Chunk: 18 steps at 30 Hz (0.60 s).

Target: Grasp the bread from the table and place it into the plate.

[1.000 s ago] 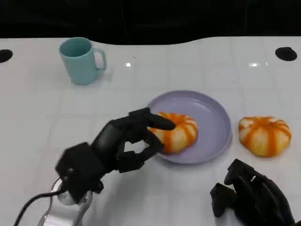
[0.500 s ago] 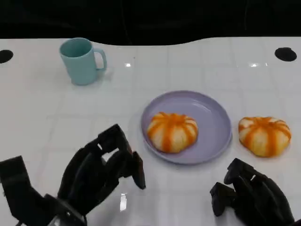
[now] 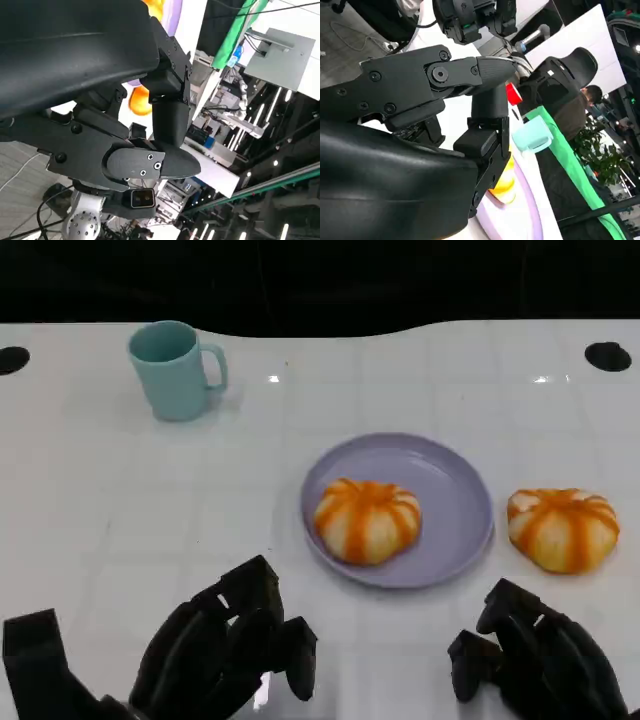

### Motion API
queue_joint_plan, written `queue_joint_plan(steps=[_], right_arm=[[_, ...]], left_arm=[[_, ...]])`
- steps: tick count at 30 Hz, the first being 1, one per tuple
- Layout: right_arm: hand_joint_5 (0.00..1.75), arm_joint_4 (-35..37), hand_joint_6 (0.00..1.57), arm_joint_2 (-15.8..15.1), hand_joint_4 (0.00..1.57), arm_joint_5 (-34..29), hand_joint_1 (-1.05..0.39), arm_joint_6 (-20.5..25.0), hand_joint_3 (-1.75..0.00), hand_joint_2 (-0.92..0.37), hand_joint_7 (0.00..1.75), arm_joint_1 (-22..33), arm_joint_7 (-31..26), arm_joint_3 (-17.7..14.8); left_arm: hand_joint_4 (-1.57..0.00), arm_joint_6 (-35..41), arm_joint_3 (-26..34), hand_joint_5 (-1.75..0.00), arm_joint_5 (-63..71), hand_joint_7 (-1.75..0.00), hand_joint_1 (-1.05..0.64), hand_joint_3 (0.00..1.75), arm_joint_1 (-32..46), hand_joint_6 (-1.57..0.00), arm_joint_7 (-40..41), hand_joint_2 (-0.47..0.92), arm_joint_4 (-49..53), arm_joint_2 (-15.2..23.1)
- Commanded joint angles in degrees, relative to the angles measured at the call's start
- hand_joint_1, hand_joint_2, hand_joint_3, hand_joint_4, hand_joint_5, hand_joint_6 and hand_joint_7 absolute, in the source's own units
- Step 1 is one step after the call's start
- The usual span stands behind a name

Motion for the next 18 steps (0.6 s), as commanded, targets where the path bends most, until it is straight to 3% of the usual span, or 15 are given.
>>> queue_joint_plan(steps=[1, 18], right_arm=[[1.68, 0.1, 0.69, -0.9, 0.77, 0.7, -0.55, 0.2, -0.23, -0.92, 1.42, -0.2, 0.1, -0.8], [1.66, 2.3, 0.69, -1.3, 0.78, 0.1, -0.56, -1.5, -0.22, -0.92, 1.41, -1.3, 1.5, -1.7]], left_arm=[[-0.87, 0.3, 0.7, -1.75, 0.3, -1.75, -0.71, 0.32, 0.6, -0.63, -1.2, 0.92, 0.9, 0.1], [-0.88, -0.2, 1.3, -1.75, 1.1, -1.75, -0.72, 0.29, -0.8, -0.63, -3.5, 0.92, 3.7, -0.9]])
